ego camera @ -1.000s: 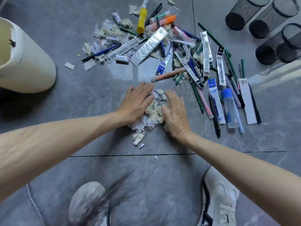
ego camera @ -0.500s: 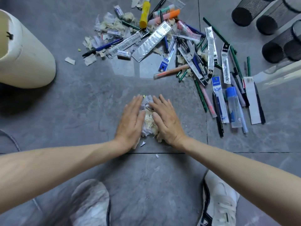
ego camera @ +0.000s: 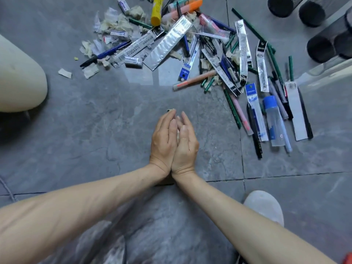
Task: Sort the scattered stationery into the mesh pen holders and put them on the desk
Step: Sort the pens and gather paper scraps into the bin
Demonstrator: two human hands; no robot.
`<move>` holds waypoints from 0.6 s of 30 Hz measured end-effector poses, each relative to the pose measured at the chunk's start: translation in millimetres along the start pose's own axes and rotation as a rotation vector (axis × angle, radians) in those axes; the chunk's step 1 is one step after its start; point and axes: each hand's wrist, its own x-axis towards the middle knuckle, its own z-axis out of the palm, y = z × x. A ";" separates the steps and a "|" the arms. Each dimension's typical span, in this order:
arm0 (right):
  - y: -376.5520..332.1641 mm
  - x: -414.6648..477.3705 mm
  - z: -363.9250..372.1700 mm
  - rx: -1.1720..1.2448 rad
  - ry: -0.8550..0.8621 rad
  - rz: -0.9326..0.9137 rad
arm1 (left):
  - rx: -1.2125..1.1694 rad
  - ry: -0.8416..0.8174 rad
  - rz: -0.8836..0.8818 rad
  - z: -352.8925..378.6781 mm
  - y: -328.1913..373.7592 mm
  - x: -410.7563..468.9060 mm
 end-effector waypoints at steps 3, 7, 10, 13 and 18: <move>-10.9 7.6 5.4 0.123 0.069 0.100 | -0.107 -0.035 -0.115 1.6 6.4 11.3; -27.0 24.8 10.1 0.249 0.111 0.244 | -0.273 0.015 -0.330 2.6 23.5 25.6; -42.5 41.4 19.0 0.360 0.151 0.354 | -0.364 0.094 -0.446 2.0 36.2 39.6; -55.1 53.4 31.9 0.419 0.186 0.414 | -0.374 0.157 -0.466 -3.3 48.9 54.5; -83.2 60.8 63.6 0.415 0.101 0.452 | -0.227 0.174 -0.453 -38.3 71.0 82.0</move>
